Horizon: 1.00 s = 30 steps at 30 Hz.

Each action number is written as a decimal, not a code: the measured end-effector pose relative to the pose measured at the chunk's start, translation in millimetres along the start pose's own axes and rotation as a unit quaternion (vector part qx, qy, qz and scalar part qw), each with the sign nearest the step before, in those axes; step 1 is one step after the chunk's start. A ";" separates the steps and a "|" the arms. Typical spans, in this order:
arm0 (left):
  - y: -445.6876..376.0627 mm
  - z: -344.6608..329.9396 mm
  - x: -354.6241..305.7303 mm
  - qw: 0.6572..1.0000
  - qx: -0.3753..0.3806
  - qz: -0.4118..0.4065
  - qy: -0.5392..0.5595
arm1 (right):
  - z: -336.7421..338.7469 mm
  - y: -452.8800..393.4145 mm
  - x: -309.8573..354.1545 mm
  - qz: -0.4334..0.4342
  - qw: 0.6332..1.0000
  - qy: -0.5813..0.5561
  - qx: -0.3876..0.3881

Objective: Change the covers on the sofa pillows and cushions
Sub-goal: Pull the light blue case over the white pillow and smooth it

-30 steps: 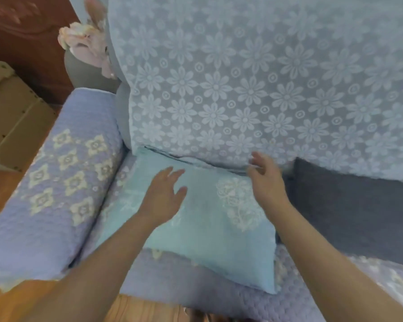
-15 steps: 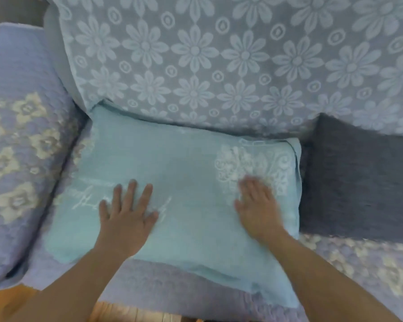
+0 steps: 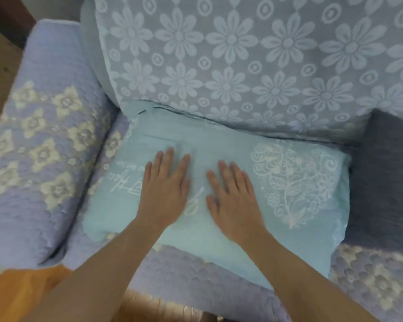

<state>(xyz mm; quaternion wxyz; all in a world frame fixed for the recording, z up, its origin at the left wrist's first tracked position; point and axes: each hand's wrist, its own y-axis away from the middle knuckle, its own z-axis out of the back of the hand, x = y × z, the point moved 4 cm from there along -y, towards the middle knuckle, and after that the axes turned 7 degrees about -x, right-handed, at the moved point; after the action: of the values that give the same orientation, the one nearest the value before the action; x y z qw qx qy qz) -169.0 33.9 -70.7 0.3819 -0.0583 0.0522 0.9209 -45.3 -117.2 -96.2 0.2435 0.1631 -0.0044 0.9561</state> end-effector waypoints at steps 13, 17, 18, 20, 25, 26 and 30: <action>68.9 39.4 170.7 0.926 0.089 0.339 0.140 | -23.8 18.0 -81.7 -0.160 0.966 0.137 0.153; 79.1 28.0 190.4 0.930 0.139 0.323 -0.105 | -13.7 4.2 -54.6 -0.194 0.960 0.110 0.170; 71.5 27.3 183.6 0.940 0.096 0.310 -0.105 | -7.9 -7.1 -41.9 -0.214 0.966 0.077 0.125; 53.5 37.4 167.9 0.963 -0.036 0.260 -0.057 | 9.1 -29.5 -4.0 -0.195 0.981 0.002 -0.010; 23.0 24.0 107.1 0.989 -0.144 0.030 0.023 | 12.7 -52.9 86.2 0.019 0.994 -0.044 -0.102; 27.5 -10.9 104.2 0.997 -0.078 0.020 0.012 | -3.7 -50.8 86.4 0.044 0.997 -0.015 -0.069; -11.9 -125.1 135.0 0.986 0.118 0.093 -0.076 | -64.6 -60.1 61.8 0.097 0.989 0.101 0.040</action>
<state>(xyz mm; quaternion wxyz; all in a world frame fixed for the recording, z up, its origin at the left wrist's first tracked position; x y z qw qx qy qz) -246.8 118.8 -214.7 0.3019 0.0623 0.1367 0.9414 -88.4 -29.8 -142.2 0.1423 0.0745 0.0427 0.9861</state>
